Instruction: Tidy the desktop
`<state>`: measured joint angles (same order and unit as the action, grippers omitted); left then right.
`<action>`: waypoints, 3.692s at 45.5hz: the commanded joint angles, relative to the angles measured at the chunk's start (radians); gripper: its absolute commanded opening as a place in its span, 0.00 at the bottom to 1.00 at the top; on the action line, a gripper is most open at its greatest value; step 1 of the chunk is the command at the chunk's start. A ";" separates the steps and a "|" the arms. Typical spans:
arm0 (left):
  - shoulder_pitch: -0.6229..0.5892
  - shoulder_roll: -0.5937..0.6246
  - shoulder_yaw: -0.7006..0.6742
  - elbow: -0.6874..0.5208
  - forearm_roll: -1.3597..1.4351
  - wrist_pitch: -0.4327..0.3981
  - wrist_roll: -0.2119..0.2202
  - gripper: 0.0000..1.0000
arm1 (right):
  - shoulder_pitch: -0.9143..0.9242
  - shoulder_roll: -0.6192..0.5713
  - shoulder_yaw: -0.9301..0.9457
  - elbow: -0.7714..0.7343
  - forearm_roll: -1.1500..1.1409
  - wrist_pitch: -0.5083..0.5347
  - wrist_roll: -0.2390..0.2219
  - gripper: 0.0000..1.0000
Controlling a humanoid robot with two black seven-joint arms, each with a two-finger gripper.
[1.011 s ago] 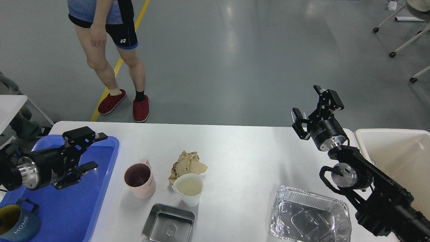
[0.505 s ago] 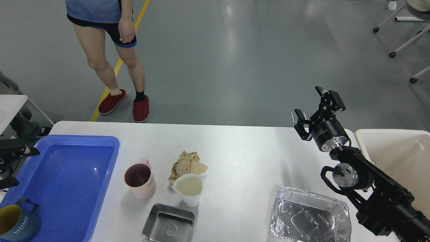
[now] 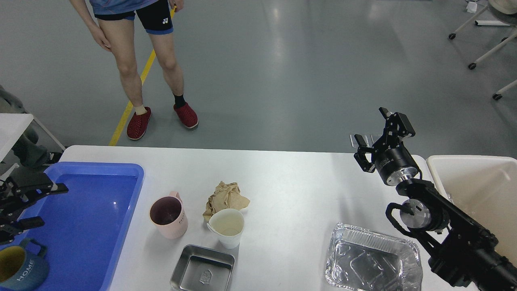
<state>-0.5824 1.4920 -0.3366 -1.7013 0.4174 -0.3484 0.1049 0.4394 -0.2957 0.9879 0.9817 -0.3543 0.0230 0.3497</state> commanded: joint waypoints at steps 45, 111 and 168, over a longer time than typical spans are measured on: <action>-0.008 -0.547 0.067 0.315 0.169 0.129 0.045 0.91 | -0.013 -0.002 0.000 -0.014 0.000 0.003 0.000 1.00; -0.037 -0.719 0.145 0.424 0.161 0.177 0.045 0.23 | -0.025 -0.002 -0.002 -0.009 0.000 0.003 0.000 1.00; -0.123 -0.378 0.110 0.187 0.166 0.114 0.042 0.00 | -0.024 0.001 -0.002 -0.012 0.000 0.000 0.000 1.00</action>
<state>-0.6909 1.0932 -0.2237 -1.5044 0.5874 -0.2191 0.1437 0.4158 -0.2947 0.9863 0.9695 -0.3543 0.0247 0.3497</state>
